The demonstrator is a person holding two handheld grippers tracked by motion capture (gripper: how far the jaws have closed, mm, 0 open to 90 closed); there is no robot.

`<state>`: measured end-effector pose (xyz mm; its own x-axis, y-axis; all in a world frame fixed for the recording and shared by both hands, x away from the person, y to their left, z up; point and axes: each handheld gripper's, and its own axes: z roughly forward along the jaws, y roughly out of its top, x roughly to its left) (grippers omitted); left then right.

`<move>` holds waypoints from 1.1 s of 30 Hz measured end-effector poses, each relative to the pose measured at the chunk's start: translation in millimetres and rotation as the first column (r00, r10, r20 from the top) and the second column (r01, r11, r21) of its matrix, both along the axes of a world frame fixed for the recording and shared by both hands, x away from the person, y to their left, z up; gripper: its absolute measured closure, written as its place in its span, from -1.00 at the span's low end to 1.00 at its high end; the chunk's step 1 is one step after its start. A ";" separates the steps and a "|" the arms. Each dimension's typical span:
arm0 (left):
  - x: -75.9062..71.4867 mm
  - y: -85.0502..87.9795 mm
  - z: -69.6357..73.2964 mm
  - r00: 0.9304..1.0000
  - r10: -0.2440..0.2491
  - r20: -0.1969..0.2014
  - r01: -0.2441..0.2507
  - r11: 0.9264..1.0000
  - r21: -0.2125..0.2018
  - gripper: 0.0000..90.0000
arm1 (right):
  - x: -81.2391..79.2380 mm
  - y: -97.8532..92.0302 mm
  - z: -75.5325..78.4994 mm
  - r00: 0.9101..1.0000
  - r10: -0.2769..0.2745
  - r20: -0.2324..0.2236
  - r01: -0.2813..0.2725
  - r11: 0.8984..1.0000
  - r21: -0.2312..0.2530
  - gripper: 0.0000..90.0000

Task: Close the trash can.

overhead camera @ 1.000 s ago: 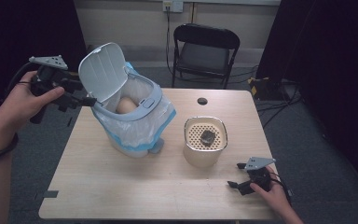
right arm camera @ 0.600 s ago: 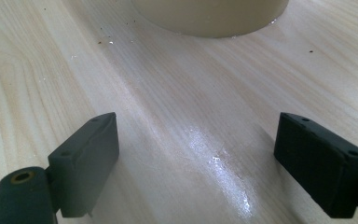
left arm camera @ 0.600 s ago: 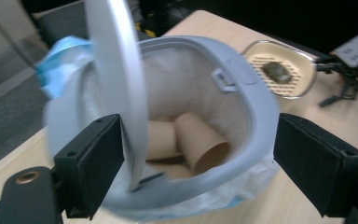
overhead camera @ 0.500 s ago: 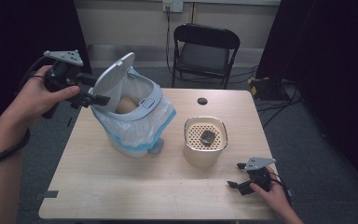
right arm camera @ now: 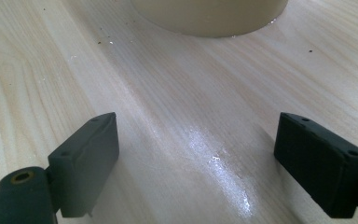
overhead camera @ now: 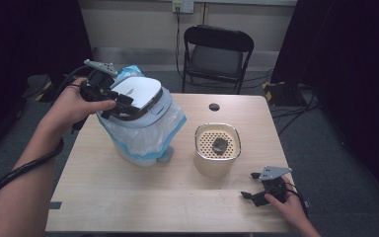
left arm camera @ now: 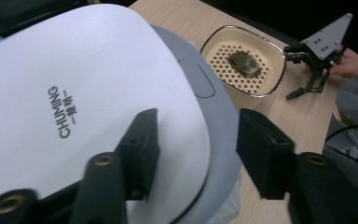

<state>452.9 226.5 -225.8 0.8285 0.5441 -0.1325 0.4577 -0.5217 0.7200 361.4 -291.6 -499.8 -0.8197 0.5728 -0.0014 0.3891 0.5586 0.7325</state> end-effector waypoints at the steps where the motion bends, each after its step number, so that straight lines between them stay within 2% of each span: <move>1: 2.0 -1.1 -2.9 1.000 0.009 -0.009 -0.009 1.000 0.010 0.22 | 0.0 0.0 0.0 1.000 0.000 0.000 0.000 1.000 0.000 -0.70; 3: 5.8 -3.5 -7.6 1.000 0.028 -0.003 -0.028 0.999 0.027 0.29 | 0.0 0.0 0.0 1.000 0.000 0.000 0.000 1.000 0.000 -0.70; 5: 8.5 -5.4 -8.3 0.999 0.042 0.021 -0.043 0.999 0.026 0.34 | 0.0 0.0 0.0 1.000 0.000 0.000 0.000 1.000 0.000 -0.70; 8: 9.5 -9.8 -9.1 0.998 0.044 0.055 -0.047 0.997 0.058 0.42 | 0.0 0.0 0.0 1.000 0.000 0.000 0.000 1.000 0.000 -0.70; 9: 9.0 -12.1 -10.0 0.997 0.049 0.054 -0.053 0.995 0.080 0.46 | 0.0 0.0 0.0 1.000 0.000 0.000 0.000 1.000 0.000 -0.70; 12: 7.8 -14.2 -10.7 0.996 0.054 0.065 -0.059 0.995 0.084 0.49 | -0.4 0.0 -0.1 1.000 -0.002 0.000 0.002 1.000 0.000 -0.70; 13: 6.4 -15.9 -9.4 0.997 0.051 0.064 -0.057 0.994 0.097 0.47 | -0.5 -0.1 -0.1 1.000 -0.001 -0.001 0.001 1.000 0.000 -0.70; 14: 5.2 -17.9 -7.7 0.998 0.036 0.061 -0.043 0.992 0.117 0.37 | -0.5 0.0 -0.1 1.000 -0.002 -0.001 0.002 1.000 0.000 -0.70; 15: 3.2 -20.1 -7.0 0.997 0.039 0.063 -0.047 0.990 0.132 0.22 | -0.4 -0.1 0.0 1.000 -0.001 -0.001 0.001 1.000 0.000 -0.70; 16: 0.8 -21.5 -6.6 0.996 0.046 0.074 -0.057 0.987 0.150 -0.01 | -0.4 -0.1 0.0 1.000 -0.001 -0.001 0.001 1.000 0.000 -0.70; 17: -2.5 -21.9 -6.9 0.995 0.045 0.084 -0.057 0.988 0.142 -0.21 | -0.4 -0.1 0.0 1.000 -0.002 -0.001 0.002 1.000 0.000 -0.70; 18: -7.0 -21.9 -6.9 0.995 0.055 0.087 -0.064 0.992 0.109 -0.31 | -0.4 -0.1 0.0 1.000 -0.001 -0.001 0.001 1.000 0.000 -0.70; 20: -17.4 -21.1 -4.6 0.994 0.041 0.103 -0.046 0.998 0.052 -0.44 | -0.5 -0.1 0.0 1.000 -0.002 -0.001 0.002 1.000 0.000 -0.70; 22: -29.2 -22.1 -3.0 0.993 0.025 0.112 -0.029 0.999 0.035 -0.54 | -0.6 0.0 -0.1 1.000 -0.004 0.000 0.004 1.000 0.000 -0.70; 23: -34.6 -22.8 -3.1 0.993 0.003 0.117 -0.008 0.999 0.039 -0.58 | -0.6 0.0 -0.1 1.000 -0.004 0.000 0.004 1.000 0.000 -0.70; 25: -45.5 -24.9 -5.8 0.994 -0.003 0.109 0.003 1.000 -0.003 -0.59 | -0.6 0.0 -0.1 1.000 -0.004 0.000 0.004 1.000 0.000 -0.70; 28: -59.0 -26.8 -10.5 0.995 -0.012 0.101 0.015 0.999 -0.032 -0.61 | -0.6 0.0 -0.1 1.000 -0.004 0.001 0.004 1.000 0.000 -0.70; 31: -67.2 -26.9 -19.4 0.997 -0.017 0.081 0.021 0.999 -0.050 -0.61 | -0.6 0.0 -0.1 1.000 -0.004 0.001 0.004 1.000 0.000 -0.70; 33: -71.8 -27.2 -25.9 0.997 -0.015 0.076 0.019 0.999 -0.049 -0.61 | -0.6 0.0 -0.1 1.000 -0.004 0.001 0.004 1.000 0.000 -0.70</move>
